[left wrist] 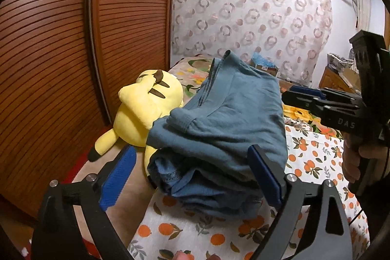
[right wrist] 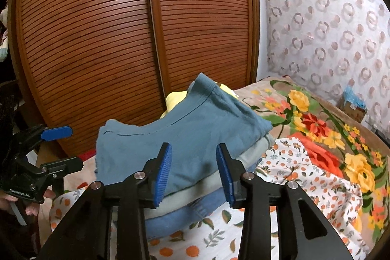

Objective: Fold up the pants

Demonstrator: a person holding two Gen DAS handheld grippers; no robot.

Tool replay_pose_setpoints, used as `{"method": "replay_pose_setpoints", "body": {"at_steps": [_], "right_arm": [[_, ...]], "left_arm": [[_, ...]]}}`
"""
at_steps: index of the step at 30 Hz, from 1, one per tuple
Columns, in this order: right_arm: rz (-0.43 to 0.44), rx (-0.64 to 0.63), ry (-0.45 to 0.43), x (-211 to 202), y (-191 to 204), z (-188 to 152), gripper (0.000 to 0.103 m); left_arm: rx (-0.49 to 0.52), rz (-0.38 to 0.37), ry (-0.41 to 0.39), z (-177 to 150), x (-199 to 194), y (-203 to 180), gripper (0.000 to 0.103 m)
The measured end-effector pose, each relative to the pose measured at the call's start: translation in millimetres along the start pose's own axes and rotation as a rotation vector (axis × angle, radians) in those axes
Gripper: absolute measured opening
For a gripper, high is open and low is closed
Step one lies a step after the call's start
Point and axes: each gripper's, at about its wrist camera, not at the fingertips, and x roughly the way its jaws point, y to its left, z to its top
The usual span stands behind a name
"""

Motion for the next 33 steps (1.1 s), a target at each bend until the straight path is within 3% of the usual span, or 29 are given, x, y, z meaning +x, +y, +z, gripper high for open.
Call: {"method": "replay_pose_setpoints", "body": {"at_steps": [6,16,20,31,33], "right_arm": [[-0.017,0.012,-0.006,-14,11,-8,0.051],[-0.066,0.053,-0.016,-45,28,-31,0.056],[-0.092,0.072,-0.032,-64,37,-40,0.065],[-0.188,0.114,-0.071,-117,71,-70,0.07],[-0.211,0.127,-0.075,-126,76,-77,0.078]], "left_arm": [[0.004,-0.035,0.0,-5,-11,-2,0.093],[0.058,-0.07,-0.023,-9,-32,-18,0.093],[0.08,-0.097,-0.04,-12,-41,-26,0.093],[0.132,-0.145,-0.062,-24,-60,-49,0.093],[0.138,-0.159,-0.063,-27,-63,-54,0.093]]}}
